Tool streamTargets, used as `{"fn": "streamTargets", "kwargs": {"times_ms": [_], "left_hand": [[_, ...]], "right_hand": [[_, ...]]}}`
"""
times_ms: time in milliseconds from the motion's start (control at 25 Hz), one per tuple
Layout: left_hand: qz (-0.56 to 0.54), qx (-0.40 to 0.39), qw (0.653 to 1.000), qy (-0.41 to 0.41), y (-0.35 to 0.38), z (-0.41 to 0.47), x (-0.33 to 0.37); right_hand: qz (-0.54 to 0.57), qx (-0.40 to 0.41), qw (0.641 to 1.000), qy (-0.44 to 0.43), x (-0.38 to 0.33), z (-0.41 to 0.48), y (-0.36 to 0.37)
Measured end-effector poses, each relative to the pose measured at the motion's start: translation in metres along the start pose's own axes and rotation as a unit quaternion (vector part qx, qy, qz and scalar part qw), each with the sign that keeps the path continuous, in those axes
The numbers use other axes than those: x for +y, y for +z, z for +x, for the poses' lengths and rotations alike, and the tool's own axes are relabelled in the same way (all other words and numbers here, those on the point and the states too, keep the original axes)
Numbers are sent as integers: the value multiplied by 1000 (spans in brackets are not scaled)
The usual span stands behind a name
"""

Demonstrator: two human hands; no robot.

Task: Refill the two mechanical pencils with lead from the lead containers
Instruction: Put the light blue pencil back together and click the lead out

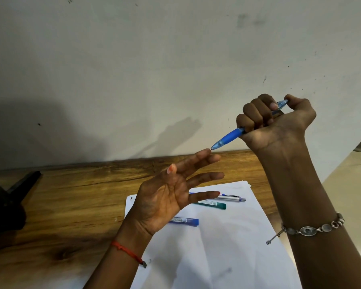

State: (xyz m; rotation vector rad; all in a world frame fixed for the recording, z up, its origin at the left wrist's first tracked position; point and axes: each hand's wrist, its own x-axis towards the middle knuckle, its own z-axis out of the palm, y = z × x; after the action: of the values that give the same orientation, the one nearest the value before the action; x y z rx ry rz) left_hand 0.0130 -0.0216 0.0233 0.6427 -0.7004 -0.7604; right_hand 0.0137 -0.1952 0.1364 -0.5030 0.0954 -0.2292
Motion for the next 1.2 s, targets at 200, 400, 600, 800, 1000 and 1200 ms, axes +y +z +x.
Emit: {"fn": "streamTargets", "kwargs": {"times_ms": [200,400,600,800,1000,1200], "left_hand": [[3,-5,1000,-1,0,-2,0],[23,9,1000,7,-1,-4,4],[88,174,980,25,4,-6,5],[161,309,937,22,8,-5,7],[169,374,912,-10,5,-9,14],[220,335,912,-87,9,-14,15]], "right_hand": [[7,-2,1000,-11,-1,-1,-4],[5,1,1000,-12,5,1,-8],[26,-8,1000,1,11,2,-16],[28,-28,999,15,32,-1,-37],[-2,-58,998,6,44,-7,-54],[-13,-36,999,-8,47,-11,-67]]}}
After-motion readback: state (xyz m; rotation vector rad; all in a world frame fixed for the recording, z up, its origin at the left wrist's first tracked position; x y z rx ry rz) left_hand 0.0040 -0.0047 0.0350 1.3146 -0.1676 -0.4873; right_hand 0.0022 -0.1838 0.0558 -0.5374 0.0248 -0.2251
